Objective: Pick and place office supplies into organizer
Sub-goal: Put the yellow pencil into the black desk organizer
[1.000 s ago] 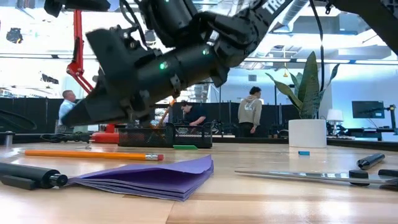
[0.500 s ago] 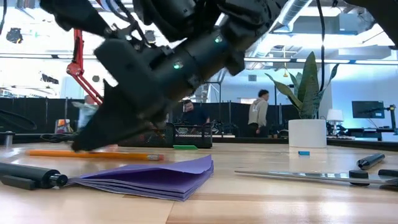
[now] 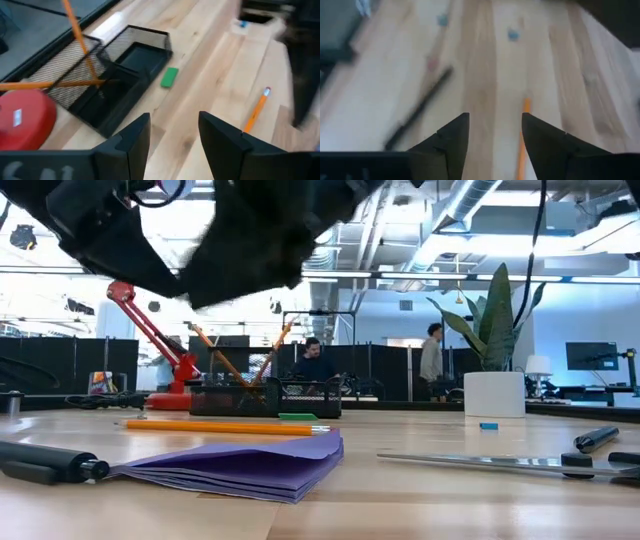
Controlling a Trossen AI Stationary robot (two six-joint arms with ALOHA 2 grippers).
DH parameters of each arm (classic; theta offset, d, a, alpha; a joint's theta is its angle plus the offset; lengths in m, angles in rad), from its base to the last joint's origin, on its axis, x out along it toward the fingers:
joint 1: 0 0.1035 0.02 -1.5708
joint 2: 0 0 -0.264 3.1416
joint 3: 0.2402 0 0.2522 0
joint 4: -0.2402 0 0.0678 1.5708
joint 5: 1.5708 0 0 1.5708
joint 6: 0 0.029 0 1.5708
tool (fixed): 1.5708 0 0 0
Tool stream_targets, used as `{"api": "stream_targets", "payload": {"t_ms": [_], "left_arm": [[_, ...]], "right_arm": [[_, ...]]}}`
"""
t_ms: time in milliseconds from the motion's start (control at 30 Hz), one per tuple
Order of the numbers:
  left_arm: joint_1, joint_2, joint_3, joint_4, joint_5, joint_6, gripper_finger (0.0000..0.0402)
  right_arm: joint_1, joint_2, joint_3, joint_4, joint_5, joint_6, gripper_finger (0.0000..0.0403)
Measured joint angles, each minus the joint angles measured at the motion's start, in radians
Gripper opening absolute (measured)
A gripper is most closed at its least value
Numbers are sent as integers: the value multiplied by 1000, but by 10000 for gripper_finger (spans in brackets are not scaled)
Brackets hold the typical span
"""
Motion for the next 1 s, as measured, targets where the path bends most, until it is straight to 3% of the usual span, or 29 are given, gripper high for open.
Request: {"api": "stream_targets", "payload": {"t_ms": [167,333,433,633,767,1000], "left_arm": [[0,104,0,145,97,83,160],[11,207,0,211,125,84,160],[26,251,0,236,151,87,160],[39,270,1,300,118,108,160],[39,242,1,314,95,146,160],[39,215,1,295,78,154,160]], "right_arm": [[-7,37,-4,-196,-62,129,156],[-36,24,-4,-255,-138,218,146],[-41,-7,0,-285,-71,217,137],[-24,-13,-6,-511,49,251,124],[-1,-9,-34,-510,57,320,112],[57,-54,-51,-601,231,367,108]]}}
